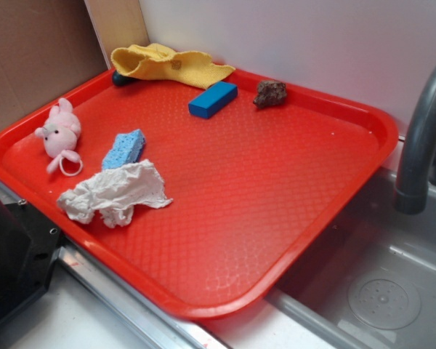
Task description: Grab the pink bunny.
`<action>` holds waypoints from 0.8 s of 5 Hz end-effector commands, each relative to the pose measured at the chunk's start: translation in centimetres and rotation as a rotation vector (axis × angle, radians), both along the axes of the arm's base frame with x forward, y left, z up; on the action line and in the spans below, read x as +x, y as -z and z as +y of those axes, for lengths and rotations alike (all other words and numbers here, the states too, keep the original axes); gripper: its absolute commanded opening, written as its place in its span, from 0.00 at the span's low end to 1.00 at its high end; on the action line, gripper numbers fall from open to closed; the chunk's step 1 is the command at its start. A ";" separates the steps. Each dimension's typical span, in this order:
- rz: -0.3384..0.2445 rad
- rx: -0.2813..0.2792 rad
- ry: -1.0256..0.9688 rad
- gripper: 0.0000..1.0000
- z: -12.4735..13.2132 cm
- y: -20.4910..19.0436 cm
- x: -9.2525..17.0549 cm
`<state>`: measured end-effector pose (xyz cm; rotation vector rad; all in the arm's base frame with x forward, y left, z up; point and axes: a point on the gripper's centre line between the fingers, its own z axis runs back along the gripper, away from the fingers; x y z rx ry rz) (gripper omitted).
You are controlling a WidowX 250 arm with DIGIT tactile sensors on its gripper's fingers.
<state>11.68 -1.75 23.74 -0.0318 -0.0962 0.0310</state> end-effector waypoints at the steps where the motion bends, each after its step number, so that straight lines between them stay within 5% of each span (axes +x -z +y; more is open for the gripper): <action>1: 0.000 0.000 0.000 1.00 0.0 0.0 0.0; 2: 0.073 -0.045 -0.218 1.00 5.0 5.0 1.2; 4: 0.001 -0.144 -0.564 1.00 10.6 13.1 0.0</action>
